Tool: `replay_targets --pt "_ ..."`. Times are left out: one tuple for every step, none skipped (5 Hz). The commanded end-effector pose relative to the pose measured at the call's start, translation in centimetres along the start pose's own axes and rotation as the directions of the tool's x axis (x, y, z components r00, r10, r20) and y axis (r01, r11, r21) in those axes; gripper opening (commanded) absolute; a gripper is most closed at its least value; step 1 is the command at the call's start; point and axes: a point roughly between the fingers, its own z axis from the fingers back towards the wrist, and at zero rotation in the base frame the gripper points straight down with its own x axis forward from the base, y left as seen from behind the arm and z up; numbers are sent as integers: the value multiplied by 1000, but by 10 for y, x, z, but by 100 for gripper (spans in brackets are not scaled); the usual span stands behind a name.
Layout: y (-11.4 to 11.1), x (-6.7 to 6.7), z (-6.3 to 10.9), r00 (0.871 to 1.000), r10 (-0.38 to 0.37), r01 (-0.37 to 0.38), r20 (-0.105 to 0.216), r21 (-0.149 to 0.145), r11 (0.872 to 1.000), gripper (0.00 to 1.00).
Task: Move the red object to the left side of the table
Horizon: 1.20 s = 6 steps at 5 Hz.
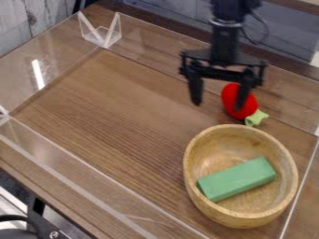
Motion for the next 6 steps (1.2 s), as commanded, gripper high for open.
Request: replay_targets --pt "-31 8 12 996 49 -44 73 -71 997 100" --pt "-27 22 -2 987 140 -132 84 -98 986 100" --pt "-19 36 -13 971 219 -205 101 -127 970 100" --pt "-15 47 -18 956 273 -258 105 -140 956 100" --pt "-13 55 -23 944 311 -294 107 -145 945 0" --pt "-8 54 -18 942 317 -300 110 -148 942 0"
